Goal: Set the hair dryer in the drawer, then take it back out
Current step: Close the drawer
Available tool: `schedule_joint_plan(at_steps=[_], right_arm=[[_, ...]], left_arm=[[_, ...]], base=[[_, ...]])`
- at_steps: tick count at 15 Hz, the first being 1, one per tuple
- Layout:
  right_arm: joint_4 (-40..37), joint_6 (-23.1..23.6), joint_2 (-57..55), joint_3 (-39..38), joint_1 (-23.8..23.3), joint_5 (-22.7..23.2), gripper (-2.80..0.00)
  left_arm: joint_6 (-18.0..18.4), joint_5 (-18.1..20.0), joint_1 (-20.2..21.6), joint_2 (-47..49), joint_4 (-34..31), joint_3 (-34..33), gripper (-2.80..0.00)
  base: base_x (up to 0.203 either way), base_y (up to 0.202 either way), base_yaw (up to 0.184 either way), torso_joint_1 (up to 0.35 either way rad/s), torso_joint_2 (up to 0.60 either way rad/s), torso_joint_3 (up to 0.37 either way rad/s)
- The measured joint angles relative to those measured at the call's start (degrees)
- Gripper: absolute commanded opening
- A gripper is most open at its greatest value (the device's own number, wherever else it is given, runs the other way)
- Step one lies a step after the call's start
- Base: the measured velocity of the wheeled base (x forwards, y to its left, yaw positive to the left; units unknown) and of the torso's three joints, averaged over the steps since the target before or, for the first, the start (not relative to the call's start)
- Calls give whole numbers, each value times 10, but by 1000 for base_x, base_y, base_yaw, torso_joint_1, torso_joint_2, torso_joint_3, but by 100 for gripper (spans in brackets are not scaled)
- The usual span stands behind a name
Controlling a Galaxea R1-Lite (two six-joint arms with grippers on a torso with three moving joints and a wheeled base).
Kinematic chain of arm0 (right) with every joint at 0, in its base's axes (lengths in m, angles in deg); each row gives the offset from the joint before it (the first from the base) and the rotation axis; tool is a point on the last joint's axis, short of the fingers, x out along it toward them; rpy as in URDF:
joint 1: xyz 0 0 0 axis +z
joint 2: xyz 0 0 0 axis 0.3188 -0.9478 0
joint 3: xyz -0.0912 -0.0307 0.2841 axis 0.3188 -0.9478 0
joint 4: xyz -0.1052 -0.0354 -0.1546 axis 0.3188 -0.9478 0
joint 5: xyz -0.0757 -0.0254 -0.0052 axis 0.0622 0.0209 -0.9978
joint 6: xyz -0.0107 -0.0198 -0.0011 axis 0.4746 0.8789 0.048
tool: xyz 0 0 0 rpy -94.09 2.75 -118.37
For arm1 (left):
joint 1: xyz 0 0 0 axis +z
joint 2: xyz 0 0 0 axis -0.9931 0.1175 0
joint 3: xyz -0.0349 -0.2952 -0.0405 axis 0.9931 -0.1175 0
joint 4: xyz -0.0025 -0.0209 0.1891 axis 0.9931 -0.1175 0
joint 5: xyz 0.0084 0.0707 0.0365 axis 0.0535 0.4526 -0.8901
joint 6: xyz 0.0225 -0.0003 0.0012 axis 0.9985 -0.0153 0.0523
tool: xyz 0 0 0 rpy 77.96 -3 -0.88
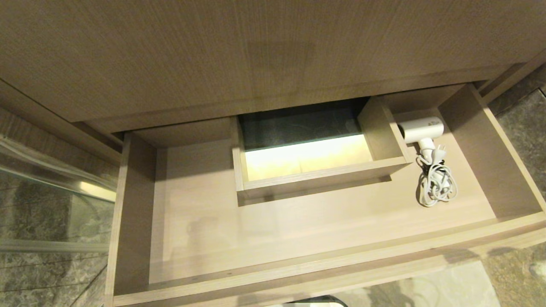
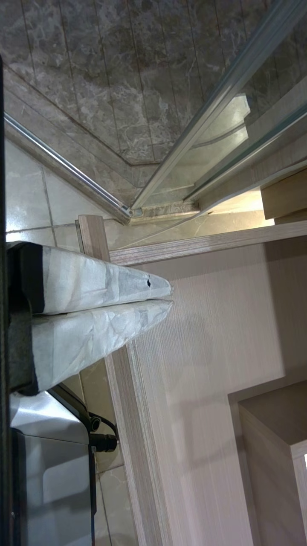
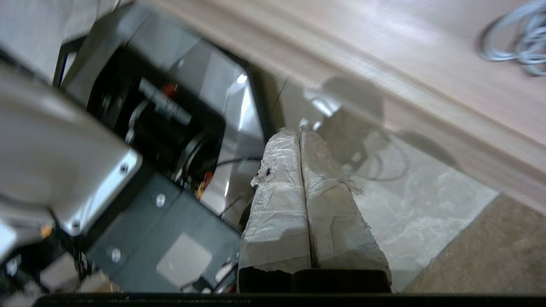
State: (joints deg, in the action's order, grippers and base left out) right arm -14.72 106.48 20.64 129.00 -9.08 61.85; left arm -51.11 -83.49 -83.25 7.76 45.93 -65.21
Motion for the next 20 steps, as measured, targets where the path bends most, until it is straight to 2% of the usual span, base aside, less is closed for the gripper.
schedule_joint_plan(at_steps=[3,5,8,10,14,20], right_arm=[[-5,8,15,-44,69,-8,-280],[-3,9,10,-70,93,-33,-280],[10,10,-12,-102,100,-61,-280],[52,10,-37,-121,101,-75,-280],[85,13,-100,-130,101,-100,-280],[91,70,-167,-131,100,-128,-280]], left_arm=[[0,0,0,0,0,0,-280],[0,0,0,0,0,0,-280],[0,0,0,0,0,0,-280],[-1,0,0,0,0,0,-280],[0,0,0,0,0,0,-280],[0,0,0,0,0,0,-280]], base=[[0,0,0,0,0,0],[0,0,0,0,0,0],[0,0,0,0,0,0],[0,0,0,0,0,0],[0,0,0,0,0,0],[0,0,0,0,0,0]])
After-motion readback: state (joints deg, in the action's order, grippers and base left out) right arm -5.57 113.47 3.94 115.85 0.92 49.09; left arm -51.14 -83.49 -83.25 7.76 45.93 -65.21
